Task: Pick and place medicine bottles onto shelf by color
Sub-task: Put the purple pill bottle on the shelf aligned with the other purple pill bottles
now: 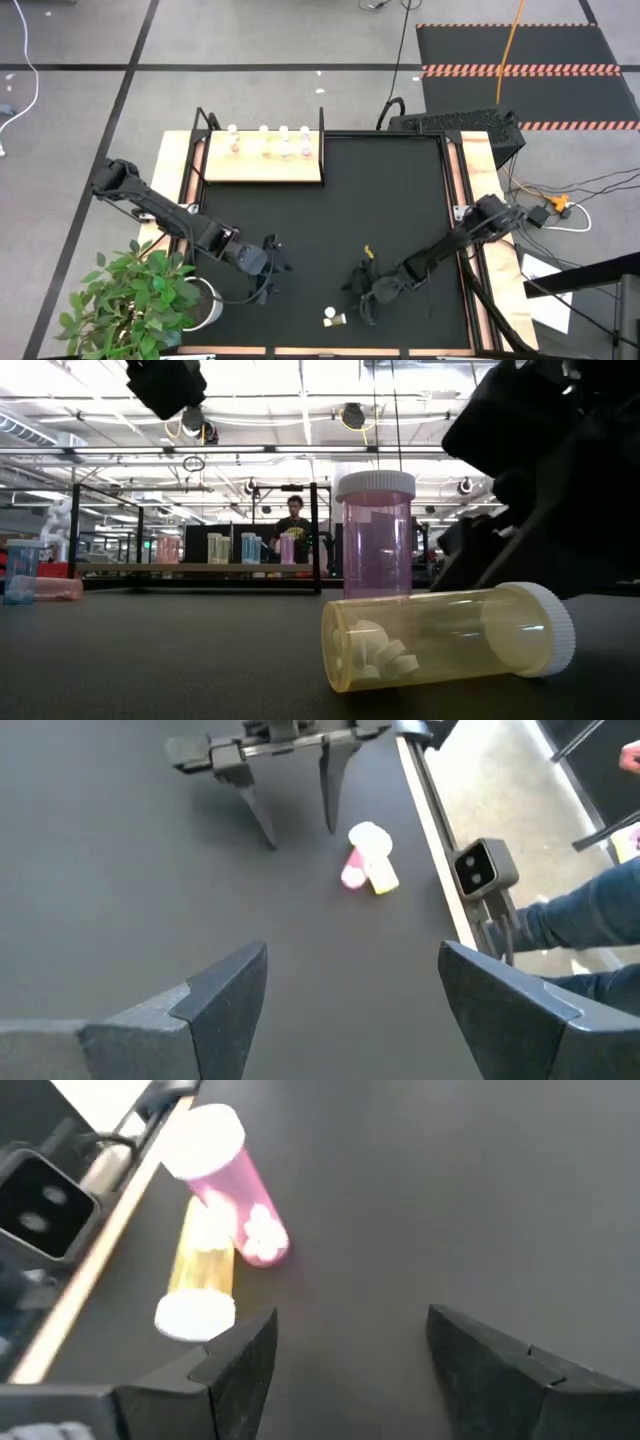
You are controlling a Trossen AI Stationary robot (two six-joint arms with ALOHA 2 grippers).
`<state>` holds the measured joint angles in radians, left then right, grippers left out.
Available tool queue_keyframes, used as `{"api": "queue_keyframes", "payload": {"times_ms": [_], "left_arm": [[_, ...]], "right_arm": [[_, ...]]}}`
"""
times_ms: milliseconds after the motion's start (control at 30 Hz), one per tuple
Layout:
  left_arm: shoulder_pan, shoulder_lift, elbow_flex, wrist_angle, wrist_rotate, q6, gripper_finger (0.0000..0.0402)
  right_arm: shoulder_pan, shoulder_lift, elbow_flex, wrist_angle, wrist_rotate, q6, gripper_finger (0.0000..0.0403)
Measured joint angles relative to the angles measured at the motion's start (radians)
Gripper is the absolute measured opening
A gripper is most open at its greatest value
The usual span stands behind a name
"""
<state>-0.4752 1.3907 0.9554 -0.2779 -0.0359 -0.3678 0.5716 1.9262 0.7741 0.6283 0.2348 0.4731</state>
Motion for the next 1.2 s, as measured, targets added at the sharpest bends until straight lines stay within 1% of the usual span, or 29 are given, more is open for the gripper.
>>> {"api": "queue_keyframes", "payload": {"times_ms": [167,267,400,500,700,767,1000,1200], "left_arm": [[-0.018,0.000,0.000,-0.006,-0.013,-0.009,0.0296],[-0.026,0.000,0.000,-0.006,-0.015,-0.036,0.0296],[-0.032,0.000,0.000,-0.005,-0.019,-0.054,0.0296],[-0.034,0.000,0.000,-0.001,-0.026,-0.070,0.0296],[-0.039,0.000,0.000,0.024,-0.028,-0.080,0.0296],[-0.040,0.000,0.000,0.022,-0.037,-0.081,0.0296],[-0.045,0.000,0.000,0.020,-0.051,-0.083,0.0296],[-0.045,0.000,0.000,0.021,-0.055,-0.083,0.0296]], "right_arm": [[-0.012,0.072,0.046,0.103,-0.029,-0.073,0.0253],[-0.018,0.103,0.091,0.120,-0.038,-0.105,0.0253],[-0.020,0.137,0.136,0.117,-0.080,-0.150,0.0253],[-0.023,0.137,0.159,0.109,-0.106,-0.195,0.0249],[-0.040,0.133,0.172,0.117,-0.110,-0.243,0.0223],[-0.047,0.132,0.178,0.126,-0.136,-0.263,0.0217],[-0.071,0.133,0.179,0.131,-0.198,-0.317,0.0217],[-0.086,0.133,0.212,0.127,-0.275,-0.372,0.0216]]}}
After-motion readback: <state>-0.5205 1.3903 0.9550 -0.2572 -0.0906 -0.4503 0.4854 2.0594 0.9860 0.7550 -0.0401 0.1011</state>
